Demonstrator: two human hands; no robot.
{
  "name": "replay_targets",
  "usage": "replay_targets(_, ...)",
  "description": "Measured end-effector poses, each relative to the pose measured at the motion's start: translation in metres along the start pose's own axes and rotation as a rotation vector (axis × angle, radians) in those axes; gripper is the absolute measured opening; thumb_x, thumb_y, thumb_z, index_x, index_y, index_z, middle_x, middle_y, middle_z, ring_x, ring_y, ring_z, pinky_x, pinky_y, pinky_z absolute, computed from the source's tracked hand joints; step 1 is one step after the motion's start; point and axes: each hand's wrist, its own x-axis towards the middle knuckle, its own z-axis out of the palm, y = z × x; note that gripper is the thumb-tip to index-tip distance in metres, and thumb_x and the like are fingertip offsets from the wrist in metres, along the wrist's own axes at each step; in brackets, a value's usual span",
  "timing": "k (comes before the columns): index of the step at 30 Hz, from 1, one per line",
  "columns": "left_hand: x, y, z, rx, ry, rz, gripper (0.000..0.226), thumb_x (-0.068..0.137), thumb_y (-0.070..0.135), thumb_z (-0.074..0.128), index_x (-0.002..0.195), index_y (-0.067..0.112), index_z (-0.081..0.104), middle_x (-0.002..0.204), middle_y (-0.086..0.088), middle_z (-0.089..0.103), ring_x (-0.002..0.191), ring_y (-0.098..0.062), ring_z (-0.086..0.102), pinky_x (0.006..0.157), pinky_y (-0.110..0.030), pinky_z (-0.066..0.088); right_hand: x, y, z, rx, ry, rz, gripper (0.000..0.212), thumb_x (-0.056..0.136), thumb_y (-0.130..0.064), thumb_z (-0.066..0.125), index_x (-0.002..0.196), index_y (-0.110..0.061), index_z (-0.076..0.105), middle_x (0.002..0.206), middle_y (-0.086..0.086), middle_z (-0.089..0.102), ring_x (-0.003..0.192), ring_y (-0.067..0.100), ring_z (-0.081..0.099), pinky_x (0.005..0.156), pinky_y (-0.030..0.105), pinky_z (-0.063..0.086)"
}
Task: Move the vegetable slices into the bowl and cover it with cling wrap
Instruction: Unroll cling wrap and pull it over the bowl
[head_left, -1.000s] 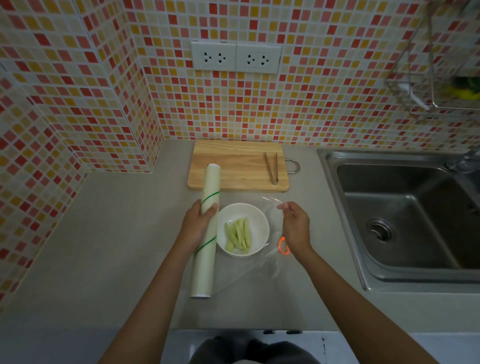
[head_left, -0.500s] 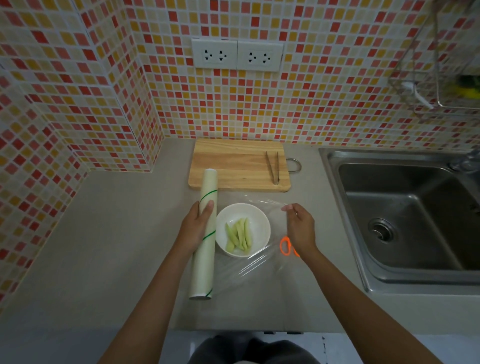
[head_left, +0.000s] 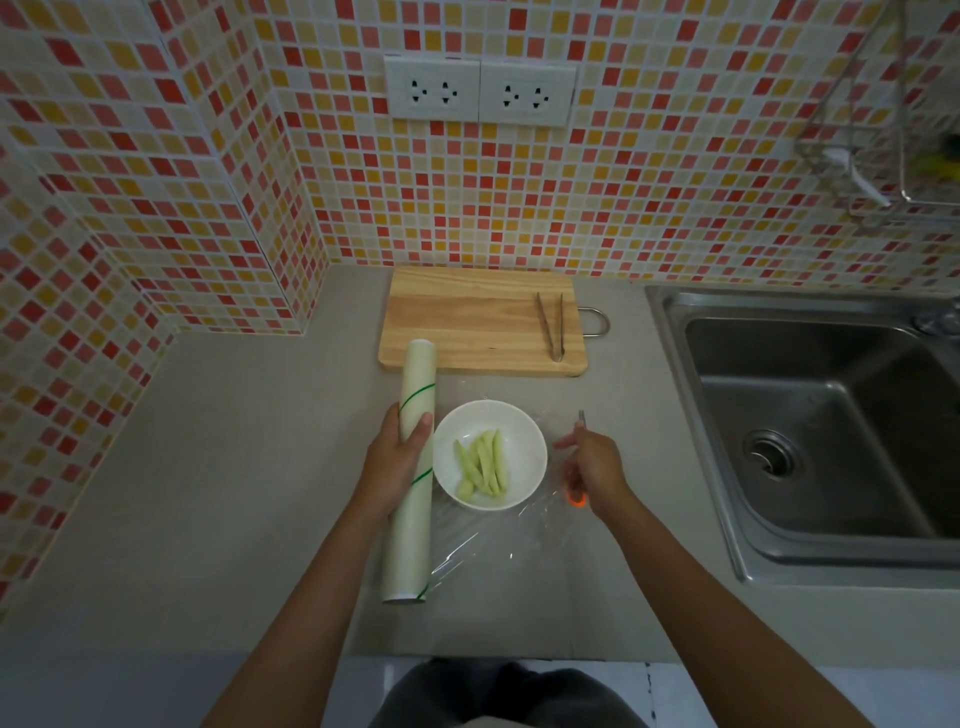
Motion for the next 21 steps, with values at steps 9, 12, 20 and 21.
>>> replay_targets(9,0.001,-0.002,0.001,-0.017,0.005,-0.020,0.035,0.090,0.048,0.052,0.120,0.030,0.049,0.102,0.007,0.064,0.088,-0.007,0.063,0.070,-0.026,0.046,-0.018,-0.006,-0.006,-0.536,0.408,-0.365,0.041,0.099,-0.038,0.037,0.075,-0.012,0.058,0.080,0.007,0.065,0.078,0.029,0.061,0.063,0.031,0.037)
replay_targets(12,0.001,-0.001,0.002,-0.013,0.010,-0.022,0.040,0.090,0.048,0.052,0.125,0.029,0.047,0.104,0.007,0.063,0.090,-0.010,0.063,0.072,-0.028,0.047,-0.028,-0.009,0.013,-0.136,0.212,-0.559,0.030,0.100,-0.024,0.042,0.104,-0.010,0.068,0.105,0.004,0.068,0.098,0.017,0.061,0.083,0.024,0.045)
replay_targets(20,-0.003,0.002,0.005,0.014,0.010,0.009,0.043,0.094,0.039,0.050,0.133,0.021,0.043,0.113,-0.002,0.063,0.093,-0.017,0.061,0.071,-0.026,0.045,-0.029,0.011,0.049,0.308,-0.141,-0.302,0.036,0.101,-0.021,0.042,0.132,-0.007,0.055,0.136,0.007,0.057,0.126,0.018,0.052,0.108,0.034,0.040)
replay_targets(21,-0.003,0.002,0.005,0.013,0.010,0.007,0.045,0.094,0.039,0.050,0.135,0.022,0.041,0.114,-0.001,0.062,0.095,-0.017,0.060,0.073,-0.027,0.045,-0.027,0.012,0.050,0.329,-0.136,-0.294,0.036,0.101,-0.022,0.042,0.132,-0.008,0.055,0.136,0.006,0.056,0.126,0.018,0.052,0.108,0.034,0.040)
